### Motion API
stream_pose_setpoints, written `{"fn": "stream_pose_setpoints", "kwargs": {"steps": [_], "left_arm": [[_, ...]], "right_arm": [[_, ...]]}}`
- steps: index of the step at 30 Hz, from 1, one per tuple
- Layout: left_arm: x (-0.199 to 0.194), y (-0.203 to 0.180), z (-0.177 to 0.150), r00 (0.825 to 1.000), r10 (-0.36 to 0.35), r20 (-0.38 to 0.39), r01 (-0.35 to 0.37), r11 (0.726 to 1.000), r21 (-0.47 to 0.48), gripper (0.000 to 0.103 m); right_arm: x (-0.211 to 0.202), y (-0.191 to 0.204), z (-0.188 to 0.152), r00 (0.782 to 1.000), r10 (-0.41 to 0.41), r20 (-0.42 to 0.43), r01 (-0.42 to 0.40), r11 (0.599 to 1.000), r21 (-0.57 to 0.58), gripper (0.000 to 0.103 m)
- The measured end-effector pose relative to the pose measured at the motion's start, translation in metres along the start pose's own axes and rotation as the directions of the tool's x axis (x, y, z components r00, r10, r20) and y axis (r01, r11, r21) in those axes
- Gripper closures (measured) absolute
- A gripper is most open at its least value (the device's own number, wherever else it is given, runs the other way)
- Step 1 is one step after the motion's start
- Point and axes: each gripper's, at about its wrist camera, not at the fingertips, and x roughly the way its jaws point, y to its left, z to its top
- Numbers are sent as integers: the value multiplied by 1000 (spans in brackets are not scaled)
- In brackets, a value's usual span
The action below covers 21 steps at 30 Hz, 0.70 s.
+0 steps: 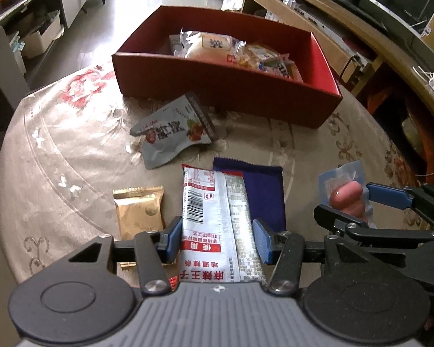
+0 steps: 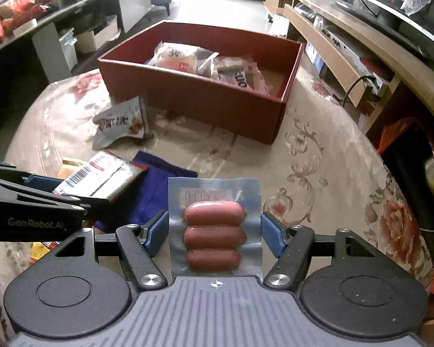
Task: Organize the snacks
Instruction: 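Lift both held packets and carry them over the red box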
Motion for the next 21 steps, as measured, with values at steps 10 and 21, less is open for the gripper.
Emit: {"fn": "stream_pose_setpoints", "kwargs": {"steps": [10, 21], "left_arm": [[1, 4, 10, 1000, 3, 17, -3, 1000, -17, 50], [-9, 2, 17, 998, -22, 51, 24, 999, -29, 61]], "right_arm": [[-2, 2, 18, 999, 7, 32, -7, 1000, 6, 29], [-13, -1, 24, 997, 28, 70, -30, 999, 29, 29]]}}
